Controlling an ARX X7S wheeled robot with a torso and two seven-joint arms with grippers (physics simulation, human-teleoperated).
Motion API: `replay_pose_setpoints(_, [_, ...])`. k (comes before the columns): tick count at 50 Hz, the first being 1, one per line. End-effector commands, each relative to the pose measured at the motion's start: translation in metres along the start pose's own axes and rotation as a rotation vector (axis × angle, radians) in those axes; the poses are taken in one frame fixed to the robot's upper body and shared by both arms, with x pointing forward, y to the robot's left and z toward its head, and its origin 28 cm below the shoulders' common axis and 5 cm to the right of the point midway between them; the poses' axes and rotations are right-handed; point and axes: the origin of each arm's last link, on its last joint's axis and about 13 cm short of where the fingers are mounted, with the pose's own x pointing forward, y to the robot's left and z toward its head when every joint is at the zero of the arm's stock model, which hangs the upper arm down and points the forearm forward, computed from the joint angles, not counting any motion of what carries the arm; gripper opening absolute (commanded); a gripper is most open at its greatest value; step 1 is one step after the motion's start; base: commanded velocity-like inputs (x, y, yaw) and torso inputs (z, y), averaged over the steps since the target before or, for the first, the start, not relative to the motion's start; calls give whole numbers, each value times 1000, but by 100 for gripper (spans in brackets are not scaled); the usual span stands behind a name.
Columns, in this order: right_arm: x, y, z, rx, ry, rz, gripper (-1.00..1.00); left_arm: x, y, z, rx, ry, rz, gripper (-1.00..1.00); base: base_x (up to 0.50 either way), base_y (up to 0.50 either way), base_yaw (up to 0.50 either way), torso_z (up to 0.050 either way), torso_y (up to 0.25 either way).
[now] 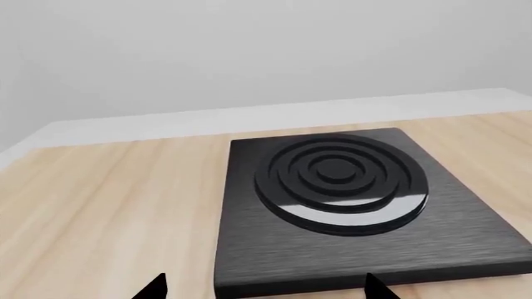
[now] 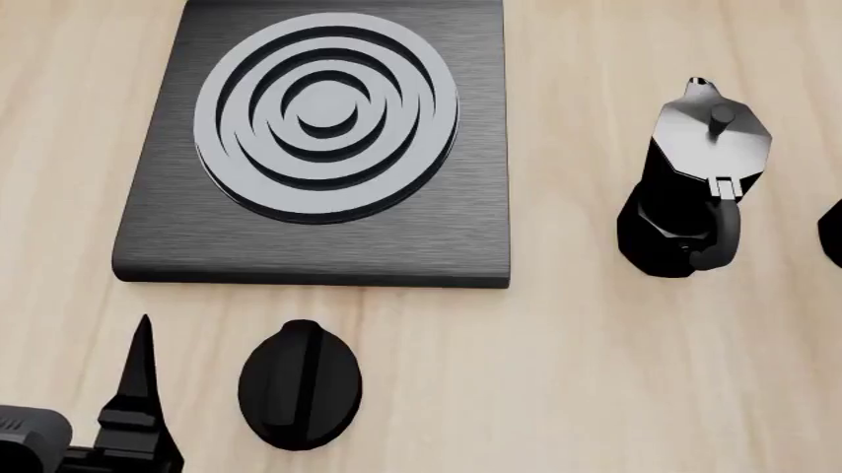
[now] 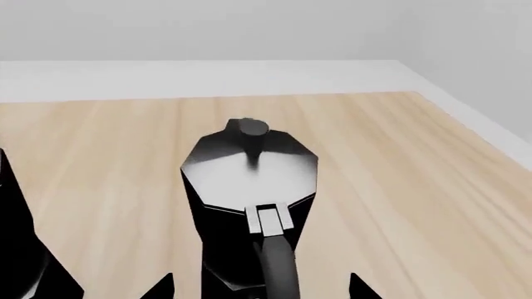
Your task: Put the right moka pot on the stove.
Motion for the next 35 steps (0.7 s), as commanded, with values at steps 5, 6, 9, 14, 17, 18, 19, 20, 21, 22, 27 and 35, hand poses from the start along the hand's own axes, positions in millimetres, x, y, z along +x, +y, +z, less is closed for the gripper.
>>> replay_pose_setpoints(5, [8, -5, -3, 7, 13, -18, 100, 1, 0, -1, 3, 1, 7, 100, 0, 0, 0, 0, 0])
replay_pose_setpoints(6, [8, -5, -4, 6, 14, -18, 100, 1, 0, -1, 2, 0, 6, 100, 0, 0, 0, 0, 0])
replay_pose_setpoints(9, [10, -5, -2, 2, 19, -18, 100, 0, 0, -1, 0, -1, 6, 100, 0, 0, 0, 0, 0])
replay_pose_setpoints(14, [11, -5, -16, 0, 28, -16, 100, 0, 1, -1, -2, -3, 8, 100, 0, 0, 0, 0, 0])
replay_pose_setpoints(17, [12, -7, -19, 3, 34, -16, 100, 1, 0, -1, -2, -1, 7, 100, 0, 0, 0, 0, 0])
replay_pose_setpoints(18, [13, -7, -20, 7, 38, -15, 100, 1, 0, -1, -5, -2, 9, 100, 0, 0, 0, 0, 0])
replay_pose_setpoints(19, [13, -7, -19, 4, 38, -16, 100, 1, 0, 0, -4, -2, 8, 100, 0, 0, 0, 0, 0])
replay_pose_setpoints(20, [13, -7, -20, 0, 39, -16, 100, 1, 0, -1, -3, -1, 8, 100, 0, 0, 0, 0, 0])
replay_pose_setpoints(21, [13, -7, -21, -2, 39, -12, 100, 1, 0, -1, -5, -2, 9, 100, 0, 0, 0, 0, 0])
replay_pose_setpoints(22, [13, -6, -20, -7, 34, -14, -100, 2, 0, -2, -3, -2, 8, 100, 0, 0, 0, 0, 0])
replay_pose_setpoints(27, [14, -4, -16, -6, 19, -13, -100, 2, 0, -1, -4, -2, 9, 100, 0, 0, 0, 0, 0])
replay_pose_setpoints(35, [12, -3, -5, -12, 14, -16, -100, 1, 0, 0, -3, -3, 10, 100, 0, 0, 0, 0, 0])
